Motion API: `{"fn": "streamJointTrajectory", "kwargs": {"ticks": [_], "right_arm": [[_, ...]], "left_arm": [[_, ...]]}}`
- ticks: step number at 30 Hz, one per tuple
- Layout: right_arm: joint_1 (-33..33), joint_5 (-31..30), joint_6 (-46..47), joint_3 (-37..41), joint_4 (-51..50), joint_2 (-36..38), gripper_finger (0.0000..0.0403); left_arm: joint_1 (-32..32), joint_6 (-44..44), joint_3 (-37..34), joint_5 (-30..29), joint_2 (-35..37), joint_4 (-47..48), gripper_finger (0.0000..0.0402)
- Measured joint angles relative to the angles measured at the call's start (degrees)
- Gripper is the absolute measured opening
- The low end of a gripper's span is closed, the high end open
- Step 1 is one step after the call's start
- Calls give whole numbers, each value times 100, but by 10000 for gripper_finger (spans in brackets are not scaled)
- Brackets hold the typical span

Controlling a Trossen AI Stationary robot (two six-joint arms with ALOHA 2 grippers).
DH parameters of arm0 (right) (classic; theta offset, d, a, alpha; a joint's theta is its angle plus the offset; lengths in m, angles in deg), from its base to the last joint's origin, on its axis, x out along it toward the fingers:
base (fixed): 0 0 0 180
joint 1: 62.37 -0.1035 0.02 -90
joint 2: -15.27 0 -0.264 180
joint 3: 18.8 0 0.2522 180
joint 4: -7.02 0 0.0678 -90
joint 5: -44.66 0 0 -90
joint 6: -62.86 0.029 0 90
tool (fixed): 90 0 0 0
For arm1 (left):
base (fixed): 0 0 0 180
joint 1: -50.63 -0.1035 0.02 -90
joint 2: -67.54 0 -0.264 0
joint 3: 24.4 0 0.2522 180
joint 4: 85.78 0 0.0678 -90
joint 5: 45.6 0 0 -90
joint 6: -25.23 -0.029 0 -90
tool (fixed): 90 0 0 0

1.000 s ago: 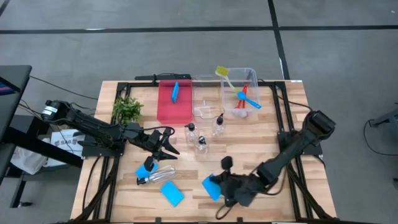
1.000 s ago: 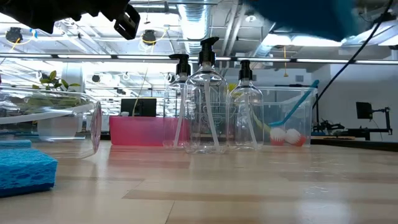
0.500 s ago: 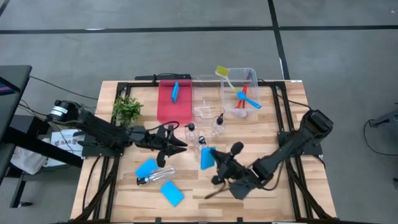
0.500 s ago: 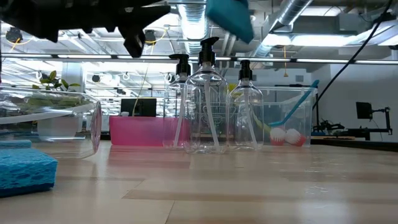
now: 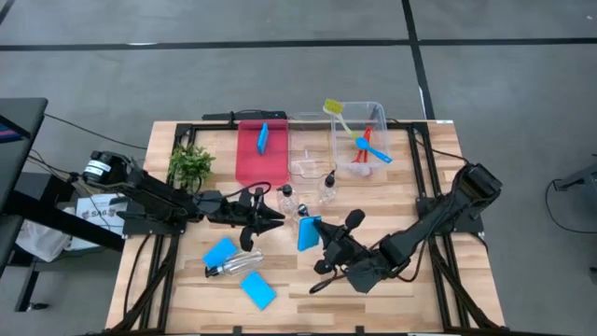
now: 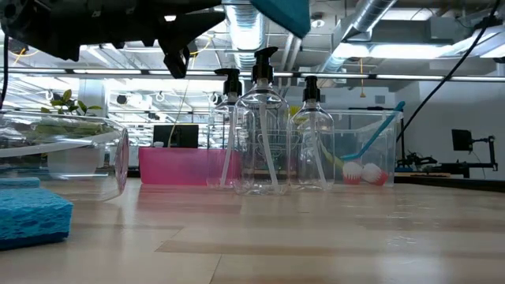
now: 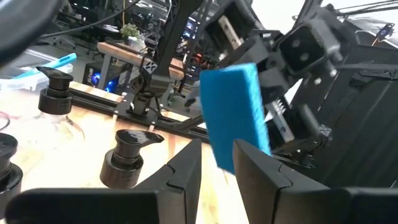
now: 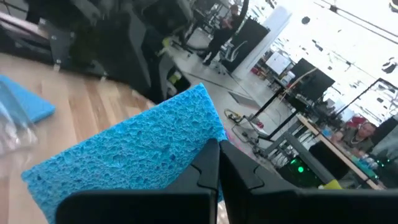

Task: Pick & Place Kitchen Sink Supplies
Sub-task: Put the blue sponge into the red bin

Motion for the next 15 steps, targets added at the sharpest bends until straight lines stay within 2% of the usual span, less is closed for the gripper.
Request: {"fn": "streamJointTrajectory", "kwargs": {"ticks": [7, 15], "right_arm": [[65, 6, -1027, 0, 825, 1, 0], [482, 204, -1142, 0, 870, 1, 0]], "left_arm": [[0, -14, 4, -22, 0, 3, 94], [0, 142, 4, -22, 0, 1, 94]]}}
